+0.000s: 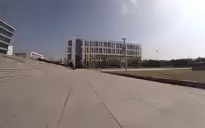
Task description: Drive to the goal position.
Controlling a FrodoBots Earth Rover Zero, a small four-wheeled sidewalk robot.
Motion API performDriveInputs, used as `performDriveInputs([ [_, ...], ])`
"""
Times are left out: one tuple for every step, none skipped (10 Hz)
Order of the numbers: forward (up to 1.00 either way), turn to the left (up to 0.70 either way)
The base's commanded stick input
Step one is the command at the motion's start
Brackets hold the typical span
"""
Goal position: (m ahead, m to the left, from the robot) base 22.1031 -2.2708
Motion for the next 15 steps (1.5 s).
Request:
performDriveInputs([
  [0.7, -0.01],
  [0.7, -0.02],
  [0.7, -0.07],
  [0.7, -0.06],
  [0.7, -0.04],
  [0.7, -0.03],
  [0.7, -0.01],
  [0.7, 0.0],
  [0.7, 0.0],
  [0.7, 0.0],
  [0.7, 0.0],
  [0.7, 0.0],
  [0.7, 0.0],
  [0.7, 0.0],
  [0.7, 0.0],
])
